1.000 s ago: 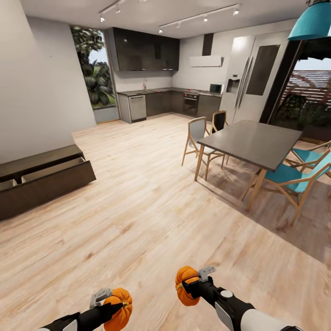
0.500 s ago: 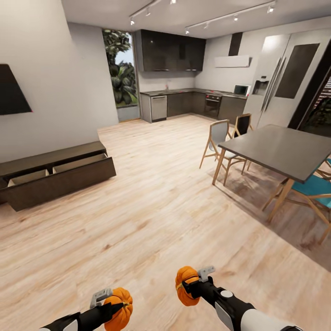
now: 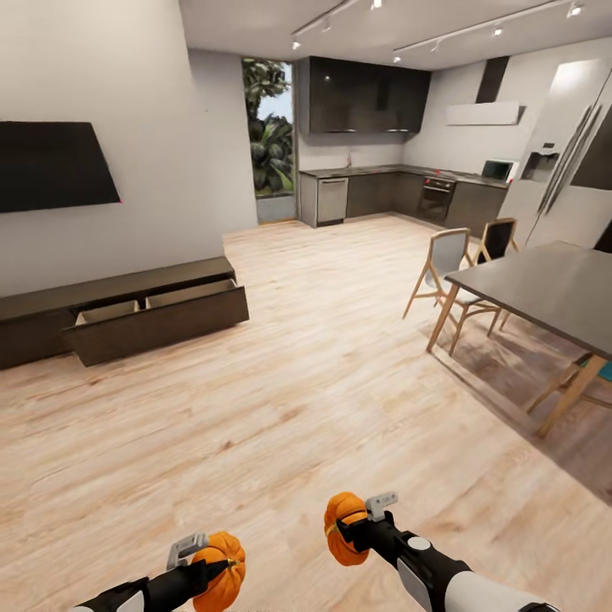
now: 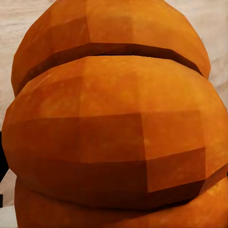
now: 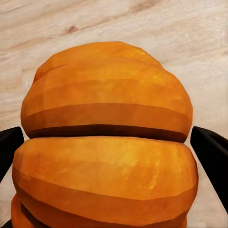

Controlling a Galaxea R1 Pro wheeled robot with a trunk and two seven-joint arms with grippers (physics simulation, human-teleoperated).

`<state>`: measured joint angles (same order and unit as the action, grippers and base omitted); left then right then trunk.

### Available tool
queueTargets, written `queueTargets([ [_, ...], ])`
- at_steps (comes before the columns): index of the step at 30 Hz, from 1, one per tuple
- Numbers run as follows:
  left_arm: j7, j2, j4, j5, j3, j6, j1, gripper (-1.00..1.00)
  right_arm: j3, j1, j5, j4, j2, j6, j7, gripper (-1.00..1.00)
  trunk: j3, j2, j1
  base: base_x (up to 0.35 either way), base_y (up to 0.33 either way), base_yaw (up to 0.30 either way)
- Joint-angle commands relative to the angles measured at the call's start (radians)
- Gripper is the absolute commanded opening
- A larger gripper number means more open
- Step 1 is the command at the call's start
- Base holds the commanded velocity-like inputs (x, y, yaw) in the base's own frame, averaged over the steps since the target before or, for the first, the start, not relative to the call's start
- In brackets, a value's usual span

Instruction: Place each of the two pumpkins and all three candles from the living room inside a cabinet in the living room (use any cabinet), then make sure every cabinet is closed, and position the cauldron so it is next to a table in the living room.

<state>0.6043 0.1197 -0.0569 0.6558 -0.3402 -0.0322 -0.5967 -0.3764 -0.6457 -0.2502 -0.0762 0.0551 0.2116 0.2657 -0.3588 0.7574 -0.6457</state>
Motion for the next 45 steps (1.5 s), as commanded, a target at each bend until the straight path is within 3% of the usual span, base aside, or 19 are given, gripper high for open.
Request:
queueTargets([
  [1,0.0,0.0,0.0,0.001,0.002,0.0,0.0,-1.0,0.002,0.0,0.0,-0.001,0.0,0.0,0.0,-1.0,0.003,-0.007,0.004,0.0,0.0,0.207],
  [23,-0.007,-0.003,0.0,0.001,0.002,0.0,0.001,-1.0,0.004,0.02,0.0,0.0,-0.007,0.006,-0.004,-1.0,0.072,-0.161,0.088,0.0,0.0,0.014],
  [25,-0.044,-0.005,0.0,0.001,0.001,0.001,0.002,-1.0,0.004,0.021,-0.001,0.002,-0.008,0.008,-0.013,-1.0,0.078,-0.175,0.096,0.0,0.0,0.0],
  [28,-0.148,-0.012,0.001,0.001,0.002,0.002,0.004,-1.0,0.004,0.023,0.0,0.03,-0.011,0.009,-0.083,-1.0,0.088,-0.196,0.107,0.0,0.0,0.0],
  [30,-0.168,-0.013,0.001,0.001,0.003,0.002,0.005,-1.0,0.004,0.023,-0.001,0.039,-0.016,0.009,-0.108,-1.0,0.094,-0.21,0.115,0.0,0.0,0.0],
  [33,-0.181,-0.014,0.001,0.001,0.003,0.016,0.007,-1.0,0.004,0.023,-0.003,0.045,-0.037,0.01,-0.124,-1.0,0.094,-0.21,0.115,0.0,0.0,0.0],
  [36,-0.182,-0.014,0.0,0.0,0.003,0.056,0.012,-1.0,0.004,0.023,-0.003,0.048,-0.042,0.011,-0.126,-1.0,0.094,-0.21,0.115,0.0,0.0,0.0],
  [43,-0.183,-0.014,0.0,0.0,0.003,0.071,0.02,-1.0,0.004,0.025,-0.002,0.056,-0.043,0.036,-0.126,-1.0,0.094,-0.21,0.115,0.0,0.0,0.0],
  [45,-0.172,-0.002,0.002,0.0,0.004,0.073,0.032,-1.0,0.007,0.036,-0.001,0.06,-0.054,0.047,-0.114,-1.0,0.094,-0.21,0.115,0.0,0.0,0.0],
])
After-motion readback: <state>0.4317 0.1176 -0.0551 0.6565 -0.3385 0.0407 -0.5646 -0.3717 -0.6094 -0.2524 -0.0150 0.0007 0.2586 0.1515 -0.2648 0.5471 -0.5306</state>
